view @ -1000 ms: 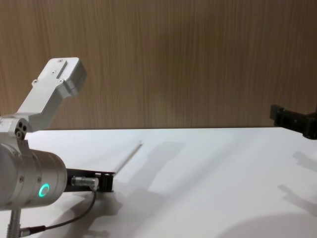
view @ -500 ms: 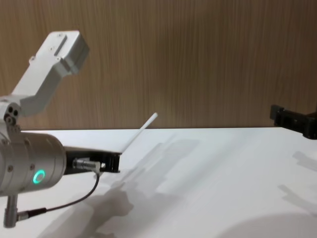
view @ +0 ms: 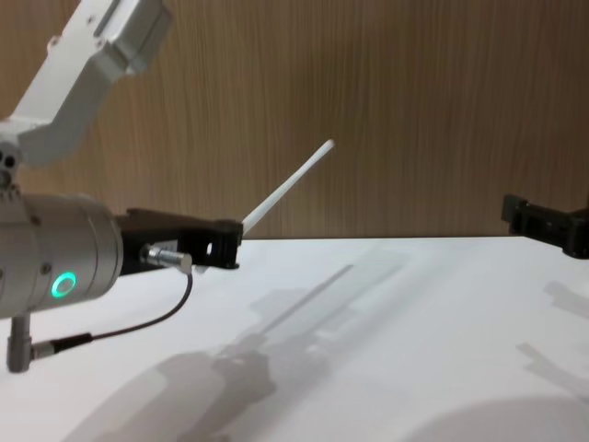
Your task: Pick up the straw with one hand, pass it to the other hand, and insert it into the cup.
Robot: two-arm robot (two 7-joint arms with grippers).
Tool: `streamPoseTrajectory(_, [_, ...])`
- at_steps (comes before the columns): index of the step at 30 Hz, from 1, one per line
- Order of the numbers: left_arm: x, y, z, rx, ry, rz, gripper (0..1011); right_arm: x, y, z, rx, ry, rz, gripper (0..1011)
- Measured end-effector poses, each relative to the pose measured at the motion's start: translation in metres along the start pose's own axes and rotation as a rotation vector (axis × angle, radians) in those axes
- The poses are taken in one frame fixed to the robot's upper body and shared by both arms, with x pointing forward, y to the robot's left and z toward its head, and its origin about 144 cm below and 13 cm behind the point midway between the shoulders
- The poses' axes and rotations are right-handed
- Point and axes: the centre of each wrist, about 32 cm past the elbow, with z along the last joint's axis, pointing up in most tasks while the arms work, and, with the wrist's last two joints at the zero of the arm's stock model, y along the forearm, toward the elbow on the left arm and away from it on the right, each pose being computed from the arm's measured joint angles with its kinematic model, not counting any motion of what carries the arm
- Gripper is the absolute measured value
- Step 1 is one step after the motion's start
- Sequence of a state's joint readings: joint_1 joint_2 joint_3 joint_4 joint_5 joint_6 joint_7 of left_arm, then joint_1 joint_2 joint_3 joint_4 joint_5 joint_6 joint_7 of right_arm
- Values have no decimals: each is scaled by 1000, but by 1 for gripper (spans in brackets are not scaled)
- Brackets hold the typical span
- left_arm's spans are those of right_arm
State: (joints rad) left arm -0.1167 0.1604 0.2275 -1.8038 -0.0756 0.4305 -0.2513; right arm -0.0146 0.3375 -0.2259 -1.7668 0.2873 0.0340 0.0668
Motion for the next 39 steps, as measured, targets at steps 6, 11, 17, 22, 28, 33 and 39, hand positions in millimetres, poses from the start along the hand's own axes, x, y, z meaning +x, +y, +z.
streamPoseTrajectory(6, [2,-1,5,-46,-32,-51,5,0,0,0,0,0,0,1001])
streamPoseTrajectory(11, [2,-4,9,-87,-58,-110,6,0,0,0,0,0,0,1001])
streamPoseTrajectory(17, [3,-10,14,-123,-81,-170,6,0,0,0,0,0,0,1001])
streamPoseTrajectory(22, [2,-16,17,-146,-92,-208,5,0,0,0,0,0,0,1001])
streamPoseTrajectory(28, [1,-20,19,-163,-100,-236,6,0,0,0,0,0,0,1001])
streamPoseTrajectory(33, [1,-22,20,-171,-104,-249,5,0,0,0,0,0,0,1001])
streamPoseTrajectory(39, [0,-24,21,-178,-108,-261,6,0,0,0,0,0,0,1001])
